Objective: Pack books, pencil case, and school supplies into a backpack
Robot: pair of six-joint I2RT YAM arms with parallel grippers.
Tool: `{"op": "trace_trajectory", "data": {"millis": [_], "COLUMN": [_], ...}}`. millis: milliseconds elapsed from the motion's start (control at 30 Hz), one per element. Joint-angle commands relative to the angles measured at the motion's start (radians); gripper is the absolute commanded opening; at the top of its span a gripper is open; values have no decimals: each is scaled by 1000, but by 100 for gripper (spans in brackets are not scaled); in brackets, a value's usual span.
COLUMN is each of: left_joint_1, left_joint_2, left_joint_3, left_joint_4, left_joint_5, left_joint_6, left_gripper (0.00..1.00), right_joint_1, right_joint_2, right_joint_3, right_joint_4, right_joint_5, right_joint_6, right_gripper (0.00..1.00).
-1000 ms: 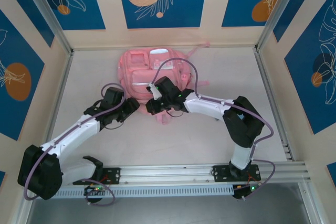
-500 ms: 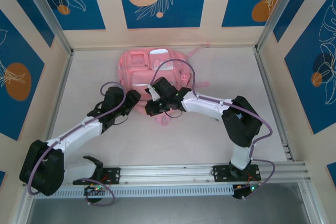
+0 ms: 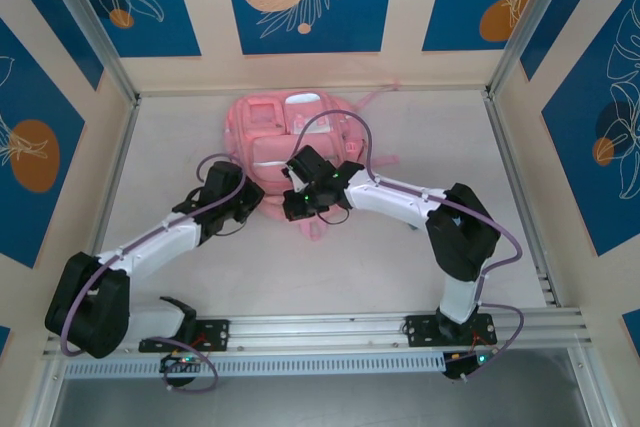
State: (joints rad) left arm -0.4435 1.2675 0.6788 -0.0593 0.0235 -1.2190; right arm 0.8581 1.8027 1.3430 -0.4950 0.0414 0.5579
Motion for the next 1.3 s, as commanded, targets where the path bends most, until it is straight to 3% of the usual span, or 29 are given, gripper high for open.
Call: {"op": "trace_trajectory", "data": {"millis": [0, 233, 433, 500, 633, 700, 833, 1133, 1267], "left_joint_1": [9, 10, 12, 11, 11, 12, 11, 12, 12], "left_joint_2": [2, -16, -42, -54, -103, -130, -195, -227, -186], "left_joint_3": [41, 59, 96, 110, 125, 125, 108, 45, 28], "left_joint_4": [-117, -187, -284, -331, -406, -427, -456, -363, -332], "left_joint_5": [-89, -115, -128, -139, -139, -127, -106, -29, -9], "left_joint_6": [53, 99, 143, 155, 167, 165, 154, 101, 93], "left_gripper": [0, 0, 2, 22, 50, 59, 68, 70, 63], "right_joint_1": [-3, -99, -154, -140, -81, -61, -22, 45, 57], "right_joint_2": [-87, -175, -184, -176, -134, -109, -47, 45, 54], "right_joint_3": [-7, -106, -114, -95, -24, 10, 81, 153, 150], "right_joint_4": [-161, -231, -182, -143, -92, -57, -7, 17, 32], "right_joint_5": [127, 241, 151, 74, -37, -101, -193, -237, -252], "right_joint_6": [7, 19, -20, -52, -100, -102, -78, -70, -55], "right_gripper": [0, 0, 0, 0, 0, 0, 0, 0, 0]}}
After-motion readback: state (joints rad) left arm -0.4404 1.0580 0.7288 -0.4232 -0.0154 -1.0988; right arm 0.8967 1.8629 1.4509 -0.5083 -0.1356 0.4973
